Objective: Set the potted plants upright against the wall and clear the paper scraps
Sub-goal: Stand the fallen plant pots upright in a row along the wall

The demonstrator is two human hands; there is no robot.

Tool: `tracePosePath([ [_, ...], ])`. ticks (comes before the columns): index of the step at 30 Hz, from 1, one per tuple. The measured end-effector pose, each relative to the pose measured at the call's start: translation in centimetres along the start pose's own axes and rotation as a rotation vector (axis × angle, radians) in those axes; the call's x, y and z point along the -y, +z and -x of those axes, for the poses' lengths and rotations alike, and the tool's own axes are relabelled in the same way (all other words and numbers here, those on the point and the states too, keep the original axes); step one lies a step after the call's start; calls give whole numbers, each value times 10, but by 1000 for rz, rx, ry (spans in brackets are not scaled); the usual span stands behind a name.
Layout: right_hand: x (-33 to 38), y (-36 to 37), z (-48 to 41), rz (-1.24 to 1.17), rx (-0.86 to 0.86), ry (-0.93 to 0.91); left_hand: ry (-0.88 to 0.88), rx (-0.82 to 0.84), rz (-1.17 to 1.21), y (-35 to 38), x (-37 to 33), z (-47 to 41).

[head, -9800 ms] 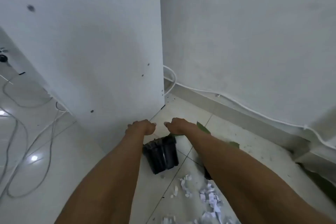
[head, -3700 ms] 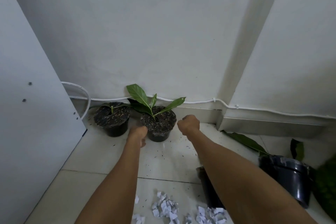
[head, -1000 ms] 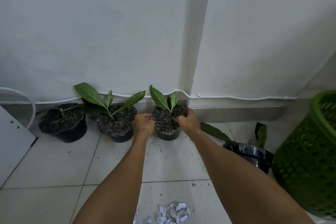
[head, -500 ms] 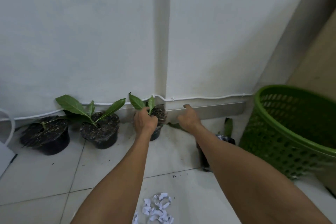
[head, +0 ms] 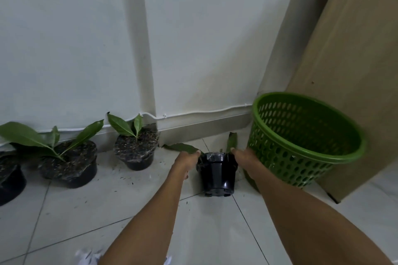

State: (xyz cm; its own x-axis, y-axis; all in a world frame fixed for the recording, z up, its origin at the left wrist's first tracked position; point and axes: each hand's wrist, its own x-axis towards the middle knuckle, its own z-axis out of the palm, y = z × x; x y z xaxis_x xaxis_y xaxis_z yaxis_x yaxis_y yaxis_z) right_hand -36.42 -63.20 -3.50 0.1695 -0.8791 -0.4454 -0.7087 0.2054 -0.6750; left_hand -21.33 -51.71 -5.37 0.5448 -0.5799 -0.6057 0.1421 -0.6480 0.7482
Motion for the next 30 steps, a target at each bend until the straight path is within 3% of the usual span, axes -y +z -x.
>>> tracePosePath([
  [7, -11, 10, -7, -87, 183, 152, -58, 81, 169, 24, 6, -13],
  [12, -8, 18, -11, -153, 151, 154, -98, 100, 264, 21, 0, -9],
  [24, 35, 42, -28, -208, 51, 9, 214, -62, 538, -5, 1, -46],
  [30, 45, 68, -45, -202, 34, -87, 242, -123, 587, -17, 0, -73],
])
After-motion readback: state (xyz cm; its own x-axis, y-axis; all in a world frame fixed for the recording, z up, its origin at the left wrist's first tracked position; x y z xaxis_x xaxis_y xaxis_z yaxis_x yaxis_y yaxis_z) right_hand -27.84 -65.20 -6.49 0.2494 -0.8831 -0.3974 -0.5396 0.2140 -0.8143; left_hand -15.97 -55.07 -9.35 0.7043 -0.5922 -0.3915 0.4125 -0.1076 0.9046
